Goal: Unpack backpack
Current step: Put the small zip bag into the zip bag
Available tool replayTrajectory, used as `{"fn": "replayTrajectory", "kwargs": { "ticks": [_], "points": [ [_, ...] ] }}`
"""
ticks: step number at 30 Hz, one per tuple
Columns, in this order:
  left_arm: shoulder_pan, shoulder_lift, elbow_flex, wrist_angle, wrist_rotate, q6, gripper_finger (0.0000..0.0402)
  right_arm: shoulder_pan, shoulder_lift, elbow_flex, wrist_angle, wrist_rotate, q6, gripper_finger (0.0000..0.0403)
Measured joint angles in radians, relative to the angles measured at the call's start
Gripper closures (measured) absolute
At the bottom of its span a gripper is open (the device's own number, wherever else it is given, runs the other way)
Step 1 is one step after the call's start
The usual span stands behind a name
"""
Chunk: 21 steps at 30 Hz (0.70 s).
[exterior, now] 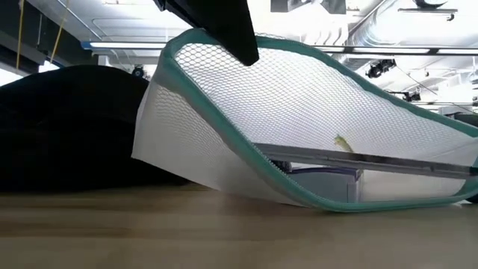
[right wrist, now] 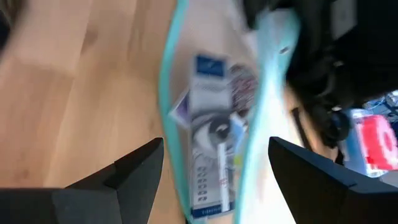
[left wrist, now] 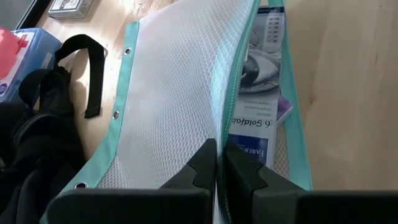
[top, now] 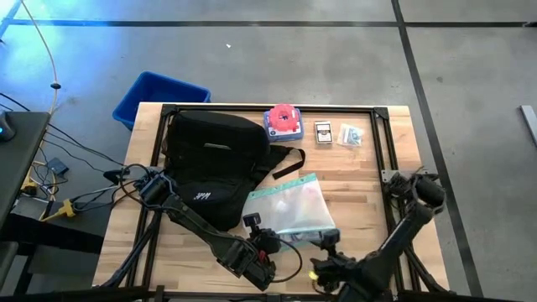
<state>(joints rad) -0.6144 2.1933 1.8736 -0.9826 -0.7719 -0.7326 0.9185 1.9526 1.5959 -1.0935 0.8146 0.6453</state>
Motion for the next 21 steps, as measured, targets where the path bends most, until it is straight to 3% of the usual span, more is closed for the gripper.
{"fn": "replayTrajectory", "kwargs": {
  "ticks": [7,13,16,21],
  "points": [
    [0.000,0.000,0.000,0.000,0.000,0.001,0.0402,-0.063,-0.151,0.000,-0.138,0.067,0.121,0.0128],
    [0.001,0.000,0.000,0.001,0.002,0.001,0.0402,-0.317,-0.297,-0.064,-0.479,-0.081,0.380,0.0128],
    [-0.001,0.000,0.000,0.001,0.002,0.002,0.0402,-0.489,-0.403,-0.172,-0.418,-0.183,0.261,0.0128],
    [-0.008,0.004,0.000,0.001,0.001,0.002,0.0402,-0.827,-0.541,-0.417,-0.167,-0.364,0.028,0.0128]
  ]
}}
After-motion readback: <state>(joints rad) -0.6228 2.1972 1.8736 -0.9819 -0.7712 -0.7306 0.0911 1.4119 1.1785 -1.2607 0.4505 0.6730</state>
